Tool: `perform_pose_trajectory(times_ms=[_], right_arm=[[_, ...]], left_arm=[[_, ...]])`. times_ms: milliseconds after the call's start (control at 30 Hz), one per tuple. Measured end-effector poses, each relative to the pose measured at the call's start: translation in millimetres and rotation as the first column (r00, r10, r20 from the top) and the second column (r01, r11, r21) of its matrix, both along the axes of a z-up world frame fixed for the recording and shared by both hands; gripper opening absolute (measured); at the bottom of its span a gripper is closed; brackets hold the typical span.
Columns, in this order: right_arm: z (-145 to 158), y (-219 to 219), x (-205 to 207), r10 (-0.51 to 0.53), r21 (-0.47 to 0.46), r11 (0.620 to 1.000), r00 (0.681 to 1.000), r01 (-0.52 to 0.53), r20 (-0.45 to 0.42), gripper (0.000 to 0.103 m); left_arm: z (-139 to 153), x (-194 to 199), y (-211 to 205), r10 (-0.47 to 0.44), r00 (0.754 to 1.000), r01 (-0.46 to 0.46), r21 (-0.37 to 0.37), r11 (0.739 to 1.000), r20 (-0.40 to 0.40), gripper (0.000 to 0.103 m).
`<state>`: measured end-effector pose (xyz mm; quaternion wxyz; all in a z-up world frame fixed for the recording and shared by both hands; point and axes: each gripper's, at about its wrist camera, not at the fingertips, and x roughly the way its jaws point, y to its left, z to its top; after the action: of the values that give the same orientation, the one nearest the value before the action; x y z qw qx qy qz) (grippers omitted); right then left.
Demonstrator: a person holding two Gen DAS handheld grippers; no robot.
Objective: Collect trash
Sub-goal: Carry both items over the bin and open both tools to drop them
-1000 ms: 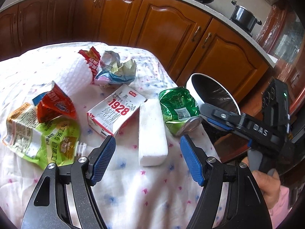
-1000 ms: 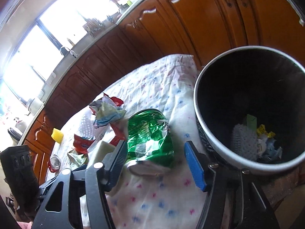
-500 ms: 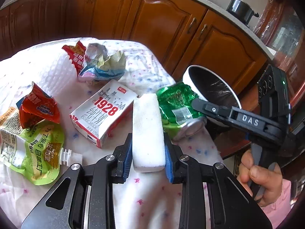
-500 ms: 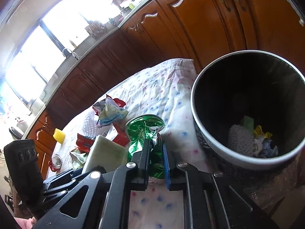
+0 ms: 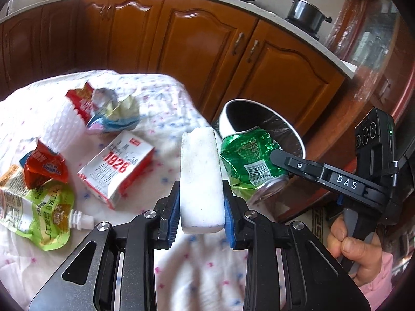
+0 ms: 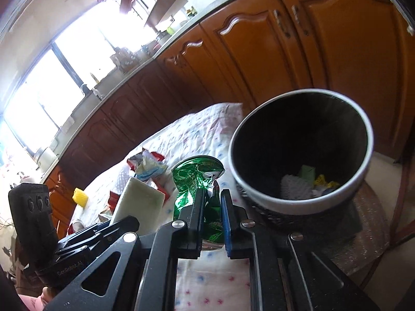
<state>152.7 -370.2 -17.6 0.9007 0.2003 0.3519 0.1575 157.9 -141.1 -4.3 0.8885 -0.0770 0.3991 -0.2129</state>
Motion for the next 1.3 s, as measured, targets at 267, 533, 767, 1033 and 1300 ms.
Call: perform_pose_trajectory(times_ms=[267, 533, 767, 1033, 1300], right_arm=[[11.0, -28.9, -13.0, -0.100, -0.039, 0.994, 0.994, 0.102, 0.053, 0.012], [17.4, -50.5, -11.8, -0.177, -0.084, 0.979, 0.980, 0.184, 0.092, 0.012], [18.2, -64.5, -1.0, -0.208, -0.105, 0.970, 0.973, 0.218, 0.097, 0.012], [19.4, -72.5, 13.9, -0.225, -0.141, 0.961, 0.970, 0.237, 0.095, 0.012], [13.5, -77.0, 28.8, -0.232, -0.176, 0.954, 0.970, 0.242, 0.075, 0.012]], left_arm=[[13.1, 4.5, -29.7, -0.059, 0.998, 0.059, 0.000, 0.998, 0.030, 0.027], [24.6, 13.2, -60.3, -0.116, 0.992, 0.115, 0.014, 0.993, 0.049, 0.027], [29.7, 29.1, -86.5, -0.148, 0.988, 0.146, 0.028, 0.989, 0.051, 0.027], [31.8, 49.7, -113.0, -0.168, 0.985, 0.166, 0.055, 0.985, 0.047, 0.027], [22.9, 71.9, -132.2, -0.176, 0.984, 0.174, 0.079, 0.982, 0.017, 0.027]])
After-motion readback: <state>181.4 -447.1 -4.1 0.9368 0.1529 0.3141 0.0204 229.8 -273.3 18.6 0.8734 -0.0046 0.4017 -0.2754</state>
